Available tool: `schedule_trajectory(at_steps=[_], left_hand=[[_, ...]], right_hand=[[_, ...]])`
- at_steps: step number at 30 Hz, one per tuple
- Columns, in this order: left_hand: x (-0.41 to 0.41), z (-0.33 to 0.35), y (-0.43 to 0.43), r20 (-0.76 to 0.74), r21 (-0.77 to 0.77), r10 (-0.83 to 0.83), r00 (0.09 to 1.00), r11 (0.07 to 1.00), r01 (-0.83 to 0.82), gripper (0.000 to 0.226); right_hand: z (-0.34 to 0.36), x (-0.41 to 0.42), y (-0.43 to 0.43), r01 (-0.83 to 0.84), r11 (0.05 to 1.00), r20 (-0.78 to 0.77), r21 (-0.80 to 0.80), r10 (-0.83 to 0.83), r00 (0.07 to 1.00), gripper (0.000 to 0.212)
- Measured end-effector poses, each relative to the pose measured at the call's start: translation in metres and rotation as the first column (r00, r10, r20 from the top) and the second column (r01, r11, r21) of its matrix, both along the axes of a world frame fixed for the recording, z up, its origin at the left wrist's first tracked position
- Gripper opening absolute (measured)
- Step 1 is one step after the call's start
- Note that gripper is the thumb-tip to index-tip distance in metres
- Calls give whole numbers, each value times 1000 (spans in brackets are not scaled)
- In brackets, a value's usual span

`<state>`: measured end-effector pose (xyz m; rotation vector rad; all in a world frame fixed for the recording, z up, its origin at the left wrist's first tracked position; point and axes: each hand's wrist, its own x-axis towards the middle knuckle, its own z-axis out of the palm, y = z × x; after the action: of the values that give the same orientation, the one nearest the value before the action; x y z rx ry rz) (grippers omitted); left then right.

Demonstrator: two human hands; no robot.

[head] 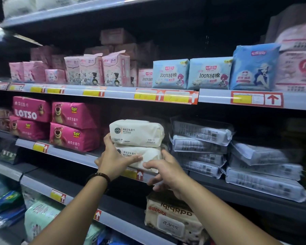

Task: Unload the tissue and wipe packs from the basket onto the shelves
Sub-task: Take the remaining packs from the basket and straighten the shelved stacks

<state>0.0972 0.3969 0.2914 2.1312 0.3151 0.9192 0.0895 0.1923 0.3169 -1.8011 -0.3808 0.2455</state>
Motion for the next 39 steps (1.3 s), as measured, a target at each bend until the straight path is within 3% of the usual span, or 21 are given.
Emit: schedule_trajectory(at_steps=[5,8,12,15,19,22,24,27,29,31,36,39], left_hand=[[1,5,1,-68,-38,-68,995,997,65,125],[3,10,6,21,-163,-142,990,976,144,138],[10,18,-7,170,-242,-37,985,967,78,83],[15,22,-13,174,-281,-24,984,957,73,62],[28,18,-7,126,-233,-58,990,969,87,54],[36,15,-7,92,-188,-38,995,981,55,66],[37,16,-19,45,-166,67,997,984,-58,75],[30,16,-48,187,-51,145,972,989,-138,73],[33,10,-68,220,41,105,970,992,-117,70],[42,1,-84,217,10,116,969,993,-121,68],[66,-8,-103,295,-8,292,910,953,-304,66],[76,-7,-107,317,27,349,882,926,-376,67]], right_hand=[[2,-4,-12,21,998,5,-53,-21,1000,52],[6,-8,-12,92,995,32,-43,-91,995,56],[18,-9,-9,92,996,70,-10,-91,993,97],[26,-9,-2,46,999,81,10,-47,996,97],[20,-21,2,2,999,133,54,-9,991,81],[12,-29,5,33,999,186,-11,-30,982,102],[10,-30,4,53,998,200,-25,-47,979,106],[9,-29,1,39,999,183,-15,-36,982,102],[7,-30,2,28,999,142,-18,-25,990,115],[2,-28,3,30,999,66,10,-31,997,121],[-11,-7,-3,15,999,40,39,-17,999,111],[-11,3,-6,-18,999,39,30,17,999,87]])
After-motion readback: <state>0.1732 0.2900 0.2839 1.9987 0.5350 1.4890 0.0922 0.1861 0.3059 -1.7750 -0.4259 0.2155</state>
